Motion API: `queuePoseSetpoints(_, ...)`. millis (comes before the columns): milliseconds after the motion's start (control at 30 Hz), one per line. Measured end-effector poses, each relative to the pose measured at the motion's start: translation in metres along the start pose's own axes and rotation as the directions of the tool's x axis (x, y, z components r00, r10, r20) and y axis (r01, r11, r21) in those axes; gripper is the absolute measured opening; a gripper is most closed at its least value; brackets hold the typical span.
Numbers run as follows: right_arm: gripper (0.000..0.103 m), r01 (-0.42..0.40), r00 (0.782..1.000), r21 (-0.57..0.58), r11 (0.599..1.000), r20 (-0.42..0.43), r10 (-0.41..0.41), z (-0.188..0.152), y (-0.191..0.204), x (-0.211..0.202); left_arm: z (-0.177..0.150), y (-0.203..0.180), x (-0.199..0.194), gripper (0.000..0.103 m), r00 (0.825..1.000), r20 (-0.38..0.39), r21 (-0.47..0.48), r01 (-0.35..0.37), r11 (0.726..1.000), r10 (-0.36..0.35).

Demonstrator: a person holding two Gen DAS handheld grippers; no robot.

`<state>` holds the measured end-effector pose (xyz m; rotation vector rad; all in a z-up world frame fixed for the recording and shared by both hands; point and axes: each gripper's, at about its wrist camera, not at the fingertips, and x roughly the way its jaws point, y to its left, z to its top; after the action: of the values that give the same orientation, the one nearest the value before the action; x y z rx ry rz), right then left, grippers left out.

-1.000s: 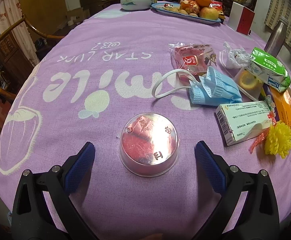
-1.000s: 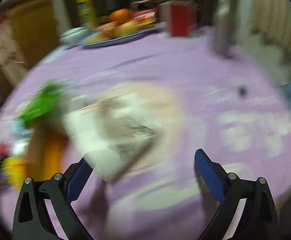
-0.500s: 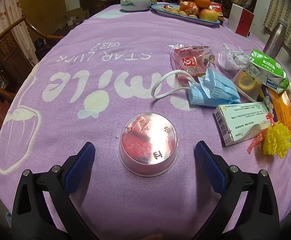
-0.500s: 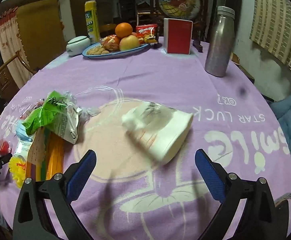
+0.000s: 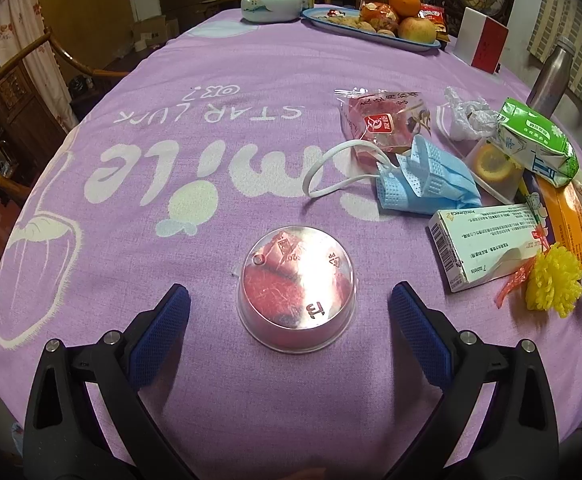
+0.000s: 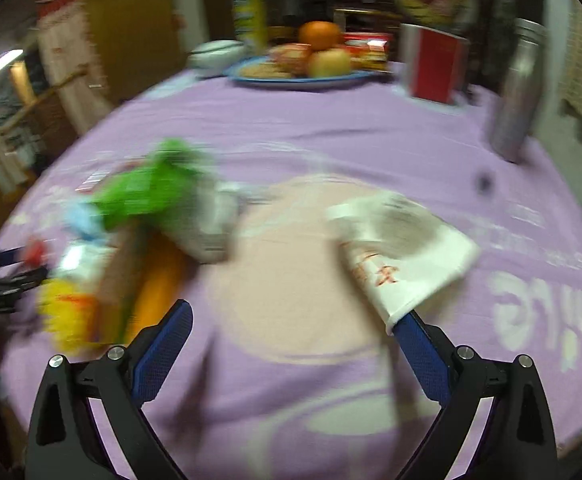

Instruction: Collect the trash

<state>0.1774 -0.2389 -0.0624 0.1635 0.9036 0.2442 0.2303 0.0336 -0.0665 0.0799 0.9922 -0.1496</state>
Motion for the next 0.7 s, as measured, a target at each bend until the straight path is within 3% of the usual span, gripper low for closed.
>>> queuePoseSetpoints(67, 0.097, -0.049, 0.999, -0.035, 0.998, 0.019, 0.050, -0.001, 0.012, -0.011, 0.000, 0.000, 0.000, 0.096, 1.000, 0.001, -0.001, 0.001, 1.000, -0.001)
queuePoseSetpoints(100, 0.097, -0.029, 0.999, -0.068, 0.997, 0.031, 0.031, -0.003, 0.019, -0.017, 0.000, 0.000, 0.000, 0.096, 1.000, 0.002, -0.003, 0.003, 1.000, -0.003)
queuePoseSetpoints(200, 0.097, 0.119, 0.992, -0.095, 0.988, 0.056, -0.115, -0.009, 0.023, -0.028, 0.000, 0.000, 0.000, 0.096, 1.000, 0.005, -0.007, 0.008, 1.000, -0.008)
queuePoseSetpoints(267, 0.097, 0.176, 0.982, -0.074, 0.982, 0.079, -0.170, -0.013, 0.021, -0.035, 0.000, 0.001, -0.001, 0.096, 1.000, 0.006, -0.009, 0.010, 1.000, -0.010)
queuePoseSetpoints(400, 0.097, 0.297, 0.949, -0.034, 0.954, 0.124, -0.291, -0.007, 0.012, -0.033, 0.000, 0.001, 0.000, 0.096, 1.000, 0.004, -0.005, 0.006, 1.000, -0.006)
queuePoseSetpoints(700, 0.097, 0.292, 0.956, 0.015, 0.956, 0.019, -0.292, 0.026, -0.025, 0.018, 0.000, 0.002, 0.000, 0.096, 1.000, 0.001, -0.001, 0.002, 1.000, -0.002)
